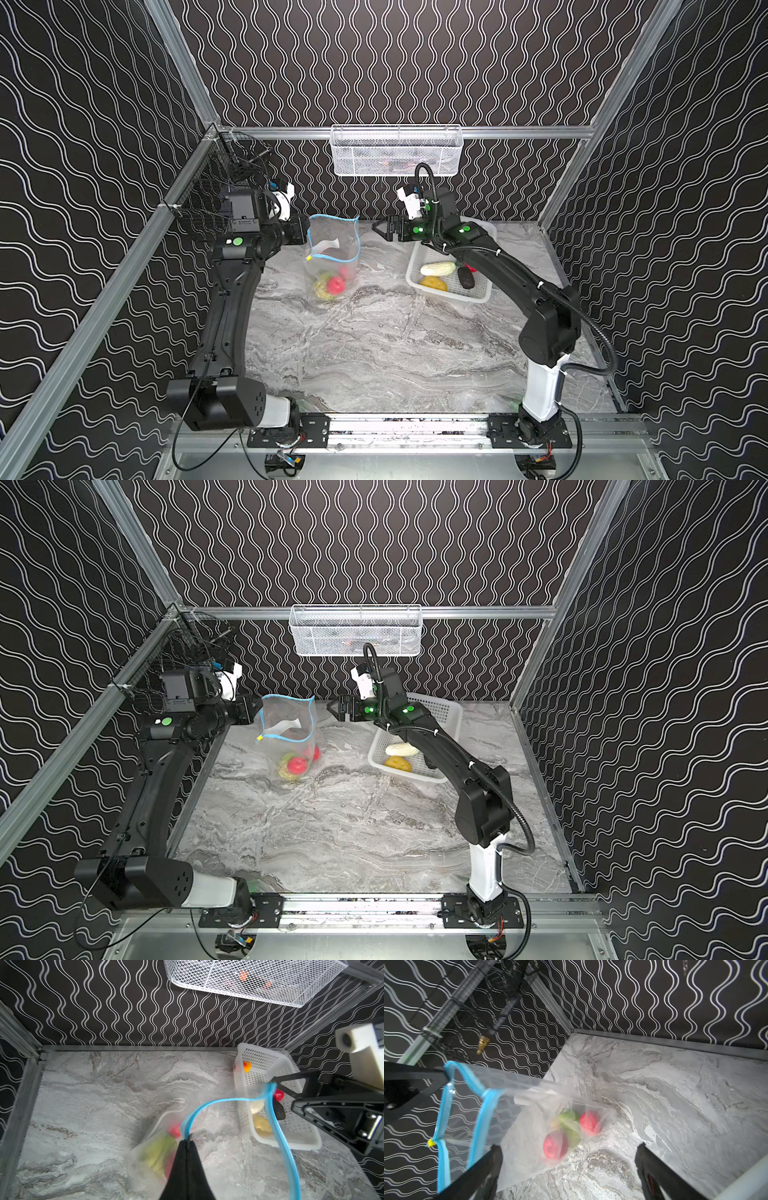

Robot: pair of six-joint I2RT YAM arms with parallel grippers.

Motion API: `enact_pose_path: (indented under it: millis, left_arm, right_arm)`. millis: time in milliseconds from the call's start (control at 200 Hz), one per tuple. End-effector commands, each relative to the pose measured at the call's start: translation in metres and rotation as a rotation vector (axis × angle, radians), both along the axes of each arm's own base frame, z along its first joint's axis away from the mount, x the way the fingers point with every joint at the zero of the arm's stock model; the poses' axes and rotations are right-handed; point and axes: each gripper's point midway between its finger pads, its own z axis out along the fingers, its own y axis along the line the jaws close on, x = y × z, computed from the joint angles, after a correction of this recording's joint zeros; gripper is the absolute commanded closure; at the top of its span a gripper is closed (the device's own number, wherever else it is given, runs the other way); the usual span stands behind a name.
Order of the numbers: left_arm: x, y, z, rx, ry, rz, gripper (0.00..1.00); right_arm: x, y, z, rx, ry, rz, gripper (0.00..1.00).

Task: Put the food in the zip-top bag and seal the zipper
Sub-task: 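Raise the right gripper out of the bag and move it over the basket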

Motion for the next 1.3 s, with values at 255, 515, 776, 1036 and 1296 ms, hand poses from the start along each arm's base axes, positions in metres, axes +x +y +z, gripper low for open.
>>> enact_pose_path:
  millis: [255,515,776,1036,1296]
  left_arm:
    - [0.018,0.016,0.016,0.117,-0.078,0.036,1.00]
    - [0.032,0.030,0.018,0.230,-0.089,0.065,1.00]
    - [0.038,0.025,0.003,0.181,-0.094,0.070,1.00]
    - [0.037,0.002,-0.037,0.063,-0.038,-0.004,1.00]
    - [0.039,-0.004,-0.035,0.005,-0.021,-0.014,1.00]
  right_arm:
    - [0.037,-0.028,-0.020,-0.065,0.104,-0.214,0.01]
    - [0.068,-0.078,-0.049,-0.128,0.197,-0.429,0.01]
    - [0.090,-0.112,-0.078,-0.143,0.312,-0.593,0.01]
    - [0.106,-0.149,-0.098,-0.133,0.393,-0.696,0.01]
    - [0.115,-0.179,-0.114,-0.126,0.426,-0.792,0.01]
